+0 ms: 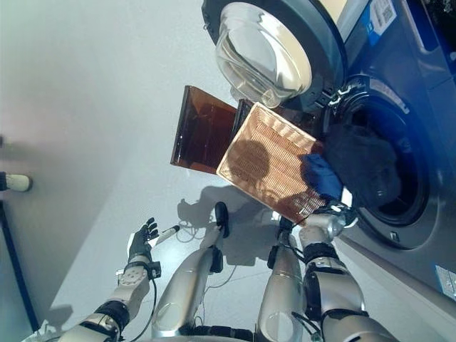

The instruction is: Pick up the clothes and place them into the washing machine

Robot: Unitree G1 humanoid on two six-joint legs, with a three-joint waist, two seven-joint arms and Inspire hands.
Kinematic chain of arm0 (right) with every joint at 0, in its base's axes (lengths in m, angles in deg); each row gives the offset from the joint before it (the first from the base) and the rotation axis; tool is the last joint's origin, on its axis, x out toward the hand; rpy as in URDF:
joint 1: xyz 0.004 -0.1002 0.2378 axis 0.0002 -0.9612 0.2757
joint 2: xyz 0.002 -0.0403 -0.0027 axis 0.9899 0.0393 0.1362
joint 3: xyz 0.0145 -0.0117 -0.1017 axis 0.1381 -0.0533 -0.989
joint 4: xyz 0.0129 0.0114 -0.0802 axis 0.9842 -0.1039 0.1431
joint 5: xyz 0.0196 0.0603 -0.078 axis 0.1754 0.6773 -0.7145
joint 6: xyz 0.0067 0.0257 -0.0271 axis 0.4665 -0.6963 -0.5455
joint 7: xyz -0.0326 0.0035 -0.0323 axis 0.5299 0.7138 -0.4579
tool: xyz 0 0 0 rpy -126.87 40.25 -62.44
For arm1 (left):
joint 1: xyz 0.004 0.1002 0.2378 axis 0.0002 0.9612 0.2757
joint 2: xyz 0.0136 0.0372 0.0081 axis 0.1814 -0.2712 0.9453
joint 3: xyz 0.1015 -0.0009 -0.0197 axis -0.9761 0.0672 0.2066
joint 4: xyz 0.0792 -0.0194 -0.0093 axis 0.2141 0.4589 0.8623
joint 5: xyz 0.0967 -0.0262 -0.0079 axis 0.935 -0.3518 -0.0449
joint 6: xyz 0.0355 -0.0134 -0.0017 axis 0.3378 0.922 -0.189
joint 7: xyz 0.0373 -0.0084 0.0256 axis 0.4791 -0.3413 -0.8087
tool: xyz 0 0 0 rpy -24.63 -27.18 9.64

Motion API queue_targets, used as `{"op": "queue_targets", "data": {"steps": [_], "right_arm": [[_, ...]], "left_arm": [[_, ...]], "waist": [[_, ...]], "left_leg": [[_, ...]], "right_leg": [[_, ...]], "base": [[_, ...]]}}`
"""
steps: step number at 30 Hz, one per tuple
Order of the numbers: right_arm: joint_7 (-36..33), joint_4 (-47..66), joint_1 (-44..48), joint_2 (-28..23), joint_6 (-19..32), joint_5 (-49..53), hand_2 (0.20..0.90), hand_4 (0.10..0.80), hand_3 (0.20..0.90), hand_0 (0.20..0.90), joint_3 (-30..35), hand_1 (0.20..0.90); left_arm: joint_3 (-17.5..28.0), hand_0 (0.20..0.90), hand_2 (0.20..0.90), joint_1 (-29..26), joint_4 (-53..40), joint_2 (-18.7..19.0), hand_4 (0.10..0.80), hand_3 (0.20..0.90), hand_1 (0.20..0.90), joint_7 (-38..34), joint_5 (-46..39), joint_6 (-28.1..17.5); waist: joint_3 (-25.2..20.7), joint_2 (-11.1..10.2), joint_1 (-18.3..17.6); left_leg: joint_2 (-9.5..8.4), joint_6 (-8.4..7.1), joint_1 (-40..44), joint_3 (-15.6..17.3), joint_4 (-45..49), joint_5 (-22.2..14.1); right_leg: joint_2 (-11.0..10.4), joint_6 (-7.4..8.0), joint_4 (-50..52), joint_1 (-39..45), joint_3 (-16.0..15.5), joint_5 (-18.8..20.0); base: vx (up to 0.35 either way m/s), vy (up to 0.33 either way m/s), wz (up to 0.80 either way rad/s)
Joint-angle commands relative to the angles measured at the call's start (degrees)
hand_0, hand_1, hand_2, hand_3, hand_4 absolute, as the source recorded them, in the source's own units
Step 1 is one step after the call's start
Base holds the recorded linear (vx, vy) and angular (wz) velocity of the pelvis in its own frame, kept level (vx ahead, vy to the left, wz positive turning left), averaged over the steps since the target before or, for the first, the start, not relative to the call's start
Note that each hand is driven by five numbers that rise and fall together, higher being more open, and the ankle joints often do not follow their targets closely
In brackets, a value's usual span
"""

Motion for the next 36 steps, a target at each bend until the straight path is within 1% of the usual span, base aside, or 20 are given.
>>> {"op": "queue_targets", "data": {"steps": [1, 4, 7, 10, 13, 16, 22, 26, 33, 34, 35, 36], "right_arm": [[-0.3, 5.9, 0.5, -7.9, 6.4, -2.8, 0.200, 0.300, 0.200, 0.200, 3.2, 0.200], [-0.9, 5.7, 2.2, -12.0, 5.9, -4.0, 0.200, 0.300, 0.200, 0.200, 3.8, 0.200], [-1.5, 3.5, 4.7, -16.0, 4.3, -5.5, 0.200, 0.300, 0.200, 0.200, 3.5, 0.200], [-1.9, 1.1, 8.7, -21.3, 2.6, -6.7, 0.200, 0.300, 0.200, 0.200, 2.0, 0.200], [-2.0, 0.1, 12.3, -25.3, 1.5, -7.5, 0.200, 0.300, 0.200, 0.200, 0.7, 0.200], [-2.1, -0.3, 16.4, -28.0, 1.1, -7.6, 0.200, 0.300, 0.200, 0.200, -1.4, 0.200], [-2.8, -2.0, 24.0, -30.9, 0.3, -7.9, 0.200, 0.300, 0.200, 0.200, -5.2, 0.200], [-3.7, -2.5, 27.5, -32.0, 0.7, -7.6, 0.200, 0.300, 0.200, 0.200, -5.9, 0.200], [-5.1, -3.1, 32.2, -33.9, 3.1, -4.7, 0.200, 0.300, 0.200, 0.200, -5.8, 0.200], [-5.5, -3.0, 33.0, -34.3, 4.4, -3.3, 0.200, 0.300, 0.200, 0.200, -5.1, 0.200], [-5.4, -3.0, 33.0, -34.3, 4.5, -3.3, 0.200, 0.300, 0.200, 0.200, -5.1, 0.200], [-6.0, -2.5, 33.7, -34.6, 6.3, -1.4, 0.200, 0.300, 0.200, 0.200, -4.0, 0.200]], "left_arm": [[-0.4, 0.900, 0.900, 2.1, 2.8, 0.3, 0.800, 0.900, 0.900, -0.5, -0.1, -1.2], [-0.4, 0.900, 0.900, 2.8, 2.8, 0.5, 0.800, 0.900, 0.900, -0.1, -0.1, -1.3], [-0.8, 0.900, 0.900, 3.3, 2.7, 0.6, 0.800, 0.900, 0.900, 0.5, 0.0, -1.5], [-1.2, 0.900, 0.900, 3.6, 2.4, 0.9, 0.800, 0.900, 0.900, 1.1, -0.3, -1.7], [-1.9, 0.900, 0.900, 4.3, 1.2, 1.2, 0.800, 0.900, 0.900, 1.8, -0.7, -1.8], [-2.9, 0.900, 0.900, 4.7, -0.3, 1.2, 0.800, 0.900, 0.900, 2.6, -1.7, -2.2], [-5.1, 0.900, 0.900, 5.5, -3.4, 1.1, 0.800, 0.900, 0.900, 3.9, -3.1, -2.7], [-6.4, 0.900, 0.900, 6.1, -4.9, 0.7, 0.800, 0.900, 0.900, 4.4, -3.7, -2.8], [-8.2, 0.900, 0.900, 5.9, -4.9, -0.4, 0.800, 0.900, 0.900, 4.6, -4.2, -2.7], [-8.4, 0.900, 0.900, 5.6, -4.6, -0.7, 0.800, 0.900, 0.900, 4.4, -4.3, -2.7], [-8.4, 0.900, 0.900, 5.6, -4.6, -0.7, 0.800, 0.900, 0.900, 4.4, -4.3, -2.7], [-8.5, 0.900, 0.900, 5.4, -4.0, -0.8, 0.800, 0.900, 0.900, 4.2, -4.4, -2.6]], "waist": [[-2.8, 0.6, -0.4], [-3.0, 0.7, -0.4], [-3.3, 1.1, -0.2], [-3.3, 1.7, 0.1], [-3.3, 2.3, 0.4], [-3.0, 3.1, 0.6], [-2.6, 5.0, 1.2], [-2.6, 6.3, 1.5], [-3.1, 8.2, 1.8], [-3.4, 8.5, 1.8], [-3.4, 8.5, 1.8], [-3.7, 8.8, 1.7]], "left_leg": [[-1.99, -4.35, -2.2, 1.5, 5.4, -5.5], [-1.96, -4.45, -2.1, 1.6, 5.3, -5.5], [-1.96, -4.51, -2.0, 1.7, 5.1, -5.4], [-1.92, -4.70, -2.1, 2.0, 4.9, -5.3], [-1.99, -4.87, -2.2, 2.0, 4.7, -5.0], [-2.00, -5.02, -2.3, 2.2, 4.3, -4.6], [-2.07, -5.39, -3.1, 2.6, 3.9, -3.9], [-2.25, -5.57, -3.6, 2.8, 3.0, -3.2], [-2.78, -5.67, -3.9, 3.1, 1.1, -2.4], [-2.94, -5.70, -3.9, 3.2, 0.9, -2.4], [-2.95, -5.69, -3.9, 3.2, 0.8, -2.4], [-3.09, -5.70, -3.8, 3.2, 0.8, -2.4]], "right_leg": [[0.3, -1.52, 3.7, -0.2, 2.6, -3.7], [0.3, -1.52, 3.9, -0.4, 2.7, -3.8], [0.4, -1.46, 3.7, -0.4, 2.9, -3.8], [0.4, -1.39, 3.8, -0.8, 3.1, -3.8], [0.3, -1.32, 3.8, -1.0, 3.2, -3.9], [0.4, -1.30, 3.7, -1.3, 3.4, -3.9], [0.5, -1.26, 3.8, -2.6, 4.0, -4.0], [0.4, -1.23, 4.0, -3.7, 4.4, -4.2], [0.1, -1.09, 4.8, -5.7, 4.9, -4.6], [0.0, -1.06, 5.0, -6.0, 5.2, -4.7], [0.0, -1.06, 5.1, -6.1, 5.2, -4.7], [-0.2, -1.04, 5.4, -6.3, 5.3, -4.8]], "base": [[0.000, 0.000, 0.00], [0.000, 0.000, 0.00], [0.007, -0.008, -0.03], [-0.003, -0.012, -0.03], [0.005, -0.020, -0.05], [0.008, -0.031, -0.05], [0.014, -0.025, -0.07], [0.024, -0.015, -0.14], [0.034, 0.005, -0.04], [0.050, 0.012, -0.06], [0.064, 0.019, -0.01], [0.029, 0.010, 0.05]]}}
